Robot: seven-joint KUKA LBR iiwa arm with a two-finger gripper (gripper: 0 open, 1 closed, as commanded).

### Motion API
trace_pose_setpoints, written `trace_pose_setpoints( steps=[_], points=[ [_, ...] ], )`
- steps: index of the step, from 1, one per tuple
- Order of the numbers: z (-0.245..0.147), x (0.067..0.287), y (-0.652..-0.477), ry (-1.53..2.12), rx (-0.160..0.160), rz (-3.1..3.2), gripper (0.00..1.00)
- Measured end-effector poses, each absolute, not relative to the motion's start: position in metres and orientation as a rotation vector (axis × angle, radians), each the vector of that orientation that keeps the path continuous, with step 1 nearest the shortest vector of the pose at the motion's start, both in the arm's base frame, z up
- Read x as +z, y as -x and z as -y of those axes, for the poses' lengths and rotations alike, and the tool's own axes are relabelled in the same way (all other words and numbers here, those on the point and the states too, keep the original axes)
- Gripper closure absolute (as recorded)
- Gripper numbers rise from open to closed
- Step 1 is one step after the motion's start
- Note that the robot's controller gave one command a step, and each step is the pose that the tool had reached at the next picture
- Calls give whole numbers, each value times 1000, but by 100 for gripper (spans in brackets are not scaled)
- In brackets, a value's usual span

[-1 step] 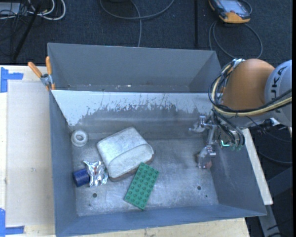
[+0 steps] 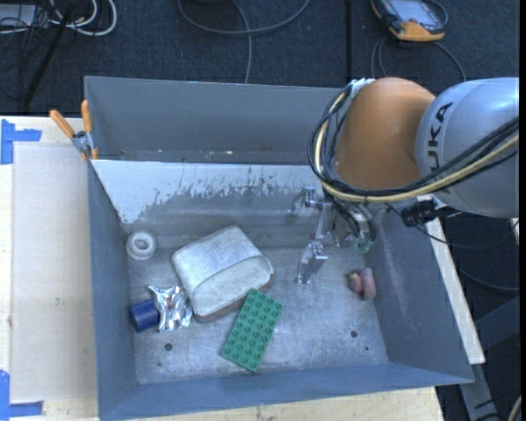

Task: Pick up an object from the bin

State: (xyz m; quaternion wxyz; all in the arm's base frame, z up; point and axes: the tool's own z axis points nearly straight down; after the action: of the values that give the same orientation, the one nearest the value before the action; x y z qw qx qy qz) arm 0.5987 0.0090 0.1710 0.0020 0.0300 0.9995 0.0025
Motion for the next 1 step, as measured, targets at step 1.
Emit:
trace_pose_setpoints(
  steps=[1],
  points=[
    [-88,75,-532,-58,-1,-3126,0]
  ],
)
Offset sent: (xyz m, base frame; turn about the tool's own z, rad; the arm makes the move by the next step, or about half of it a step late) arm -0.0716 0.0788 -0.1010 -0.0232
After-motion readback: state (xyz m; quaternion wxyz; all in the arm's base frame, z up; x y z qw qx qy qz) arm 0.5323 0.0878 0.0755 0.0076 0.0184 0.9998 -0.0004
